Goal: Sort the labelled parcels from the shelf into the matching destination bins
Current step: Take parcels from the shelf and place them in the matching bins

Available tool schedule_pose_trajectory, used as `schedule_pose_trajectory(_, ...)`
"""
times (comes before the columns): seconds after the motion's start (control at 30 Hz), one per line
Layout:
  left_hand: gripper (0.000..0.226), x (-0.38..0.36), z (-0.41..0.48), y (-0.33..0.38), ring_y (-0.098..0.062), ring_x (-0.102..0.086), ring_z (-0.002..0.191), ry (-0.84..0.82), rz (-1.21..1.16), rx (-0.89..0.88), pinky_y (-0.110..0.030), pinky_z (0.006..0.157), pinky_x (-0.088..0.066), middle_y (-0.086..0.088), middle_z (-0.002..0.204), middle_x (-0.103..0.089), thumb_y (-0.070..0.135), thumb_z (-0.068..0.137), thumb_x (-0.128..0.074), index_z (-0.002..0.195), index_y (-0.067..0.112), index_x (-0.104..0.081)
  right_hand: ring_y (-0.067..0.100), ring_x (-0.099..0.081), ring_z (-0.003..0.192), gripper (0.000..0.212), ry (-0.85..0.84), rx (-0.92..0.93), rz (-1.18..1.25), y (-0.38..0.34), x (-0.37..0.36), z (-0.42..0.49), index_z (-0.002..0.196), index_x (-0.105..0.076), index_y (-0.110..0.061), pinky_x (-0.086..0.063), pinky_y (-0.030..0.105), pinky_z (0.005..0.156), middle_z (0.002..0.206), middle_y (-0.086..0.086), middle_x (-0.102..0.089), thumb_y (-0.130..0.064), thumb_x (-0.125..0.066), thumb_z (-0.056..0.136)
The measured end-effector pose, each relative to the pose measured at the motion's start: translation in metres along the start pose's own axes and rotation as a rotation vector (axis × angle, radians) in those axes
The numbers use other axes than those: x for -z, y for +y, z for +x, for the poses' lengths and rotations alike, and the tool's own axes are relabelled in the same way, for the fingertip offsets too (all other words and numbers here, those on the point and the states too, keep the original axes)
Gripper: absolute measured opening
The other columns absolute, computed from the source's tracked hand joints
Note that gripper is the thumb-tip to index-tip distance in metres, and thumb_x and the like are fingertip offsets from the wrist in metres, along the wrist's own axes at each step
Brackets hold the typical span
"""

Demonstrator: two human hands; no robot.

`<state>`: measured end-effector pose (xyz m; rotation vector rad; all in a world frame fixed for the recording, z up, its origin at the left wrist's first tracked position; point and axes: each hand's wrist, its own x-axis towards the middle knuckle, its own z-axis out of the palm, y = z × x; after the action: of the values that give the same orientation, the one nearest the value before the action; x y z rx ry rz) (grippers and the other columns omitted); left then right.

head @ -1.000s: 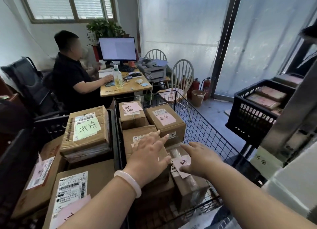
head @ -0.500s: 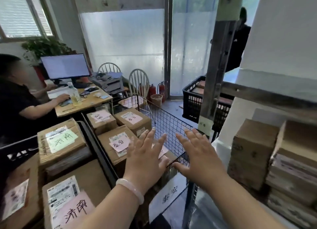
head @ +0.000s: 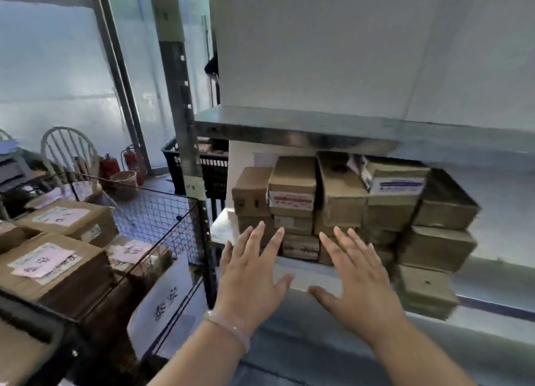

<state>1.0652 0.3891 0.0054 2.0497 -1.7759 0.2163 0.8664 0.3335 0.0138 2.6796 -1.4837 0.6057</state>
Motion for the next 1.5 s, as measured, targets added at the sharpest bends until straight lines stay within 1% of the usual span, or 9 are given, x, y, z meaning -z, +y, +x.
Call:
schedule_pose_trajectory(0.23,0.076,-0.019,0.025,0.096,-0.017,-0.005,0.151,-0.001,-0.108,-0.205,-0.043,0.121,-0.005,0.005,0.165,-0.007,0.067,0.090,-0.040,0.154,0.045,-0.004,0.011,0.015,0.148,0.090,0.014,-0.223,-0.030,0.081,0.041,-0.050,0.152,0.005,-0.044,0.003,0.040,0.122,0.163,-0.011,0.008,-0.072,-0.047,0.084)
schedule_pose_trajectory(0.43,0.076,-0.044,0.045,0.169,-0.017,-0.006,0.151,-0.023,-0.166,-0.294,-0.043,0.121,-0.012,0.004,0.165,-0.010,0.066,0.091,-0.042,0.153,0.046,-0.005,0.012,0.003,0.150,0.091,0.065,-0.335,0.006,0.153,0.055,-0.053,0.152,-0.002,-0.043,0.001,0.034,0.119,0.163,-0.011,-0.002,-0.068,-0.055,0.082)
schedule_pose_trajectory(0.6,0.075,-0.062,0.068,0.223,-0.016,-0.005,0.151,-0.026,-0.194,-0.280,-0.042,0.121,-0.012,0.006,0.165,-0.008,0.065,0.092,-0.043,0.153,0.047,-0.003,0.016,-0.006,0.149,0.090,0.043,-0.367,0.067,0.220,0.060,-0.029,0.149,-0.002,-0.047,-0.018,0.039,0.119,0.163,-0.007,-0.006,-0.064,-0.060,0.082)
schedule_pose_trajectory(0.87,0.072,-0.092,0.095,0.270,-0.012,-0.003,0.150,-0.009,-0.174,-0.145,-0.039,0.120,-0.011,0.013,0.164,-0.007,0.066,0.092,-0.042,0.150,0.051,-0.003,0.032,-0.024,0.144,0.072,0.033,-0.367,0.206,0.313,0.057,0.061,0.149,-0.016,-0.046,-0.031,0.043,0.112,0.162,0.003,-0.012,-0.050,-0.058,0.091)
schedule_pose_trajectory(0.97,0.070,-0.098,0.098,0.280,-0.008,-0.002,0.148,0.012,-0.171,-0.082,-0.032,0.115,-0.006,0.015,0.162,-0.009,0.065,0.091,-0.042,0.150,0.052,-0.005,0.035,-0.030,0.142,0.074,-0.040,-0.348,0.236,0.336,0.048,0.091,0.150,-0.015,-0.048,-0.037,0.044,0.110,0.162,0.007,-0.012,-0.051,-0.058,0.090)
schedule_pose_trajectory(1.07,0.069,-0.103,0.095,0.285,-0.006,-0.001,0.148,-0.007,-0.182,-0.032,-0.031,0.114,-0.004,0.017,0.162,-0.007,0.063,0.093,-0.043,0.150,0.053,-0.006,0.030,-0.047,0.130,0.076,-0.152,-0.321,0.263,0.353,0.037,0.106,0.151,-0.012,-0.047,-0.046,0.039,0.101,0.153,0.009,-0.035,-0.053,-0.057,0.090)
schedule_pose_trajectory(1.17,0.068,-0.107,0.089,0.289,-0.006,-0.001,0.148,-0.042,-0.201,0.005,-0.035,0.119,-0.010,0.018,0.162,-0.008,0.060,0.094,-0.045,0.151,0.053,-0.009,0.024,-0.060,0.110,0.069,-0.107,-0.273,0.260,0.360,0.028,0.102,0.150,-0.015,-0.048,-0.053,0.034,0.086,0.133,0.005,-0.056,-0.053,-0.053,0.092)
schedule_pose_trajectory(1.37,0.066,-0.102,0.083,0.301,-0.006,-0.006,0.146,-0.055,-0.298,0.034,-0.032,0.117,-0.010,0.019,0.160,-0.014,0.058,0.094,-0.047,0.151,0.052,-0.014,0.014,-0.061,0.096,0.060,0.067,-0.227,0.330,0.362,0.037,0.061,0.145,-0.023,-0.050,-0.051,0.025,0.074,0.126,-0.002,-0.059,-0.050,-0.053,0.093)
schedule_pose_trajectory(1.5,0.068,-0.091,0.083,0.311,-0.009,-0.013,0.148,-0.067,-0.525,0.070,-0.039,0.120,-0.025,0.018,0.158,-0.019,0.057,0.094,-0.049,0.151,0.051,-0.013,0.000,-0.048,0.091,0.065,0.091,-0.183,0.323,0.355,0.051,0.005,0.142,-0.014,-0.058,-0.041,0.015,0.070,0.131,-0.010,-0.055,-0.047,-0.056,0.093)
